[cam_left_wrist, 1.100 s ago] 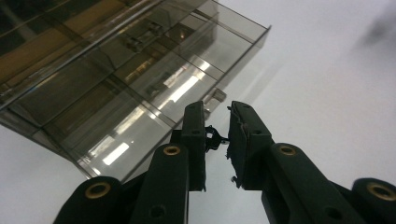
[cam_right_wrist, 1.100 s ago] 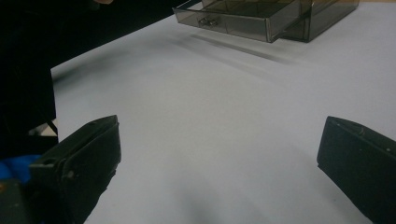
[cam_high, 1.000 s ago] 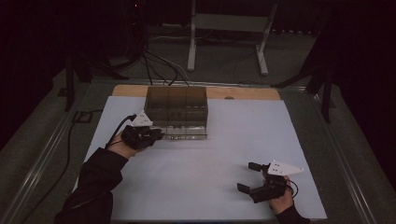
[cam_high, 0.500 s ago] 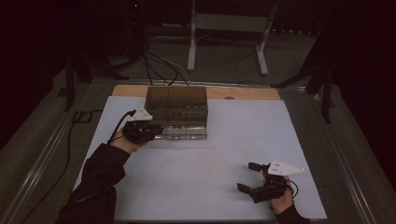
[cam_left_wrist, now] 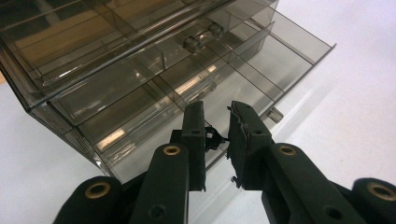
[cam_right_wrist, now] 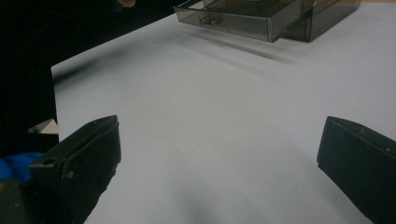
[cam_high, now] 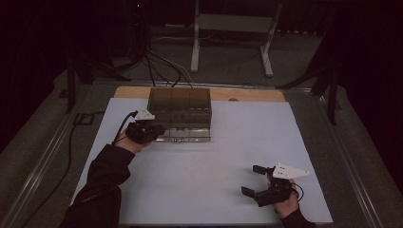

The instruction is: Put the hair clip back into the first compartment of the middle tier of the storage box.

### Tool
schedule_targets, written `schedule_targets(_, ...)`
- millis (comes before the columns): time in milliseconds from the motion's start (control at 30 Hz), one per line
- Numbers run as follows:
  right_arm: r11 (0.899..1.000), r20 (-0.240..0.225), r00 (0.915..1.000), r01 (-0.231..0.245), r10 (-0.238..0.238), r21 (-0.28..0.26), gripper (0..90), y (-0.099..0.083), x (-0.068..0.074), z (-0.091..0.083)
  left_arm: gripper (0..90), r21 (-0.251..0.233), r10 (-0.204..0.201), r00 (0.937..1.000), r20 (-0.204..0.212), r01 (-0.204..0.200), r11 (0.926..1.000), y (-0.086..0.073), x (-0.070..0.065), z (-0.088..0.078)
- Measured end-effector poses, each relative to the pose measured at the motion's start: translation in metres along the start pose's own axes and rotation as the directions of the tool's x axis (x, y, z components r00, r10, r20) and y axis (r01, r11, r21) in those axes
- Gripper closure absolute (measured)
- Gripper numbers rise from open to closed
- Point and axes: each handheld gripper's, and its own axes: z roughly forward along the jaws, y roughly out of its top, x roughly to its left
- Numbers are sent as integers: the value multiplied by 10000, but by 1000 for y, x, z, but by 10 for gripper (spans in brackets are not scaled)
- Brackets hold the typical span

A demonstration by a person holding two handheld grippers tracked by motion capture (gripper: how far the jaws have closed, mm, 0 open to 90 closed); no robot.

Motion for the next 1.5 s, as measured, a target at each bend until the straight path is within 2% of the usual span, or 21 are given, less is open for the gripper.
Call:
schedule_targets(33, 10000, -24, 10000, -67, 67, -16, 0, 0, 0, 0, 778, -50, -170, 9999, -4, 170, 9998, -1, 2, 2)
schedule_targets(133, 10000, -10, 10000, -11, 11, 13, 0, 0, 0, 0, 778, -54, -211, 9997, -95, 210, 9998, -1, 3, 4)
schedule_targets(233, 10000, -20, 10000, -64, 64, -13, 0, 0, 0, 0, 778, -34, -449, 9989, -99, 448, 9990, -2, 4, 8)
schedule_targets(433, 10000, -27, 10000, -68, 68, -16, 0, 0, 0, 0, 777, -103, -663, 9977, -140, 662, 9978, -2, 7, 11)
schedule_targets(633, 10000, -32, 10000, -83, 83, -12, 0, 0, -1, 0, 777, -175, -970, 9953, -60, 969, 9951, -5, 11, 14)
schedule_targets(733, 10000, -26, 10000, -23, 23, 10, 0, 0, 0, 0, 777, -146, -980, 9952, -72, 979, 9951, -6, 11, 16)
schedule_targets(833, 10000, -44, 10000, -85, 85, 14, 0, 0, -1, 0, 777, -159, -1205, 9927, -3, 1205, 9926, -8, 13, 19)
schedule_targets(1267, 10000, -47, 10000, -81, 81, 17, 0, -1, 0, 0, 773, -317, -1416, 9894, -311, 1406, 9896, -7, 15, 23)
schedule_targets(1367, 10000, -50, 10000, -80, 80, -17, 0, 0, -1, 0, 736, -472, -1536, 9874, -381, 1518, 9873, -6, 16, 22)
schedule_targets(1500, 10000, -47, 10000, -37, 37, 1, 0, 0, 0, -1, 617, -490, -1517, 9867, -582, 1489, 9876, -4, 15, 23)
